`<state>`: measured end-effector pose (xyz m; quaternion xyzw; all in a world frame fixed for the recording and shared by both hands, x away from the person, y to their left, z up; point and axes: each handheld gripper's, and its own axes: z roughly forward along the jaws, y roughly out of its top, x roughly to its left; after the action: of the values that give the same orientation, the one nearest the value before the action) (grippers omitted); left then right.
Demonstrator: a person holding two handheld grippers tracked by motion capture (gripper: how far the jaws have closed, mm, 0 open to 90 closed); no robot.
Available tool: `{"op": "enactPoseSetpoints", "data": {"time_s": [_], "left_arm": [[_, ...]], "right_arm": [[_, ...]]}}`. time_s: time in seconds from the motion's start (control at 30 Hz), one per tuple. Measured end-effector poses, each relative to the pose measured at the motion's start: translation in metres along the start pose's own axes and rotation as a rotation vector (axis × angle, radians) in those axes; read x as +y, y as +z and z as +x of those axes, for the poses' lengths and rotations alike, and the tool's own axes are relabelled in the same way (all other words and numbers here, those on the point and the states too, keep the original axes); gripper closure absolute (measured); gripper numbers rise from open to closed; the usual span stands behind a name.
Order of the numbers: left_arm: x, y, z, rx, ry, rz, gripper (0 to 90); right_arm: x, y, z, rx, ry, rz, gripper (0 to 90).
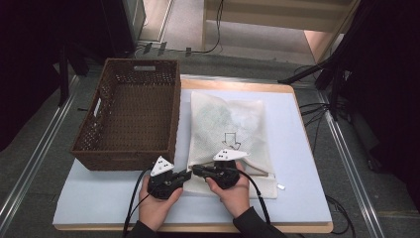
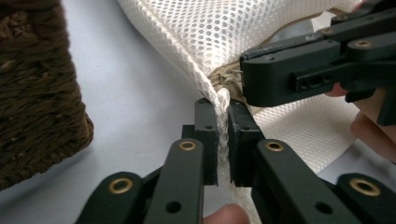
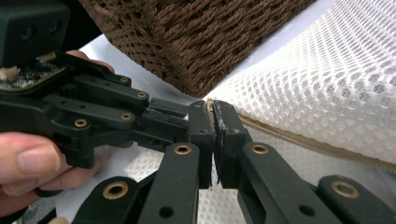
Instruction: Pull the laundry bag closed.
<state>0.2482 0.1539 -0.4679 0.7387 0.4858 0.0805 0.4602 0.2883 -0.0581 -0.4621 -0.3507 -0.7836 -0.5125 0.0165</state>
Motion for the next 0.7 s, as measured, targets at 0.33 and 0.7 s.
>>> {"op": "enactPoseSetpoints", "data": {"time_s": [0.33, 0.7], "left_arm": [[0.0009, 0.0024, -0.0008, 0.003, 0.013, -0.003, 86.9], [-0.0015, 0.0004, -0.0008, -0.007, -0.004, -0.055, 87.6]], "right_arm": [[-0.0041, -0.0012, -0.0003, -0.02, -0.016, -0.009, 88.1], [-0.0085, -0.0061, -0.0038, -0.046, -0.026, -0.001, 88.2]]}}
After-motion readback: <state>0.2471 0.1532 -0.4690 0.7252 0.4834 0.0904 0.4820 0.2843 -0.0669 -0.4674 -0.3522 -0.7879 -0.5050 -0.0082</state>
